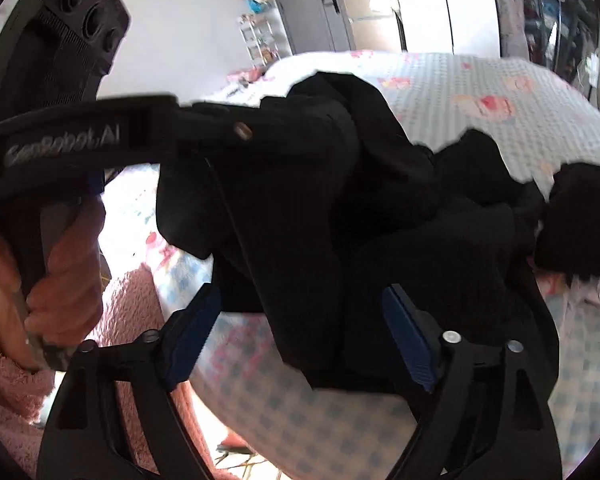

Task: Fold clothes

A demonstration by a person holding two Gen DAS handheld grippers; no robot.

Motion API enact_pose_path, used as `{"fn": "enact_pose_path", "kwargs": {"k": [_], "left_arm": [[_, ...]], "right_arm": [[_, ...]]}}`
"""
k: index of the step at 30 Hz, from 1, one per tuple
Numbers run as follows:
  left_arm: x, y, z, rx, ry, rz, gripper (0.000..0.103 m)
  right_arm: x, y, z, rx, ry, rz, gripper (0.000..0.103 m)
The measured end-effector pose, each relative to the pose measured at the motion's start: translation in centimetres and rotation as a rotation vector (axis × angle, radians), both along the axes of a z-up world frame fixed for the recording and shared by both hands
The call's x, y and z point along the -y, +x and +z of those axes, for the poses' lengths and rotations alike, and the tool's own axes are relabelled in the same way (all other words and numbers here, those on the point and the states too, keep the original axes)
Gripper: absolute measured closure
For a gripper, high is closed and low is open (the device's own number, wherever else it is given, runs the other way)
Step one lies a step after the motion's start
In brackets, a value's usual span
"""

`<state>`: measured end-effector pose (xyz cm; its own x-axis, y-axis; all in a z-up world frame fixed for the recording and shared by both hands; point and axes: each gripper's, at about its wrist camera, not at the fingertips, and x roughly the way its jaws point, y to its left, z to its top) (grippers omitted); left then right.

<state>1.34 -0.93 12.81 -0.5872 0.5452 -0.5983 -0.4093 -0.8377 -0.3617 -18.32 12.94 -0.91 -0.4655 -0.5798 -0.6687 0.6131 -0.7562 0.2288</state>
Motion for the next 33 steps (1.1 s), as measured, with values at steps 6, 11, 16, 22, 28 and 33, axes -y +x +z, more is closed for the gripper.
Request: {"fn": "enact_pose_path", "kwargs": {"k": [6,11,16,22,28,33], "left_arm": [[1.9,1.6,-0.4,0.015,0.059,0.031,0.066],[7.4,3.7,-0.9,-0.013,0.216,0.122,0.041],[6.5,3.0,-3.2,0.055,0.139,0.126,0.041],[0.0,-0.6,-8.3,0.176,0.133,-0.005,0.041],[-8.6,-4.9,-14.3,0.326,0.080,-0.099,0.041],[-14.0,-7.8,-18.3,0.488,0.206,-0.137,0.029]], "right_arm": [[2.1,-4.8,0.1,-0.080,-0.019,-0.085,0.088],[-1.3,-7.8,4.8,-0.226,-0.059,-0.252,0.097],[-12.1,-6.3,11.3,-0.330,-0.169,-0.509,0.097],[-28.6,0.1,14.4,-0.357,-0.067,-1.083,0.093],[-31.5,1.3,8.3,-0.097,0.166,-0.984,0.076],[-28.1,3.9,5.7,-0.031,0.092,-0.757,0.034]]}}
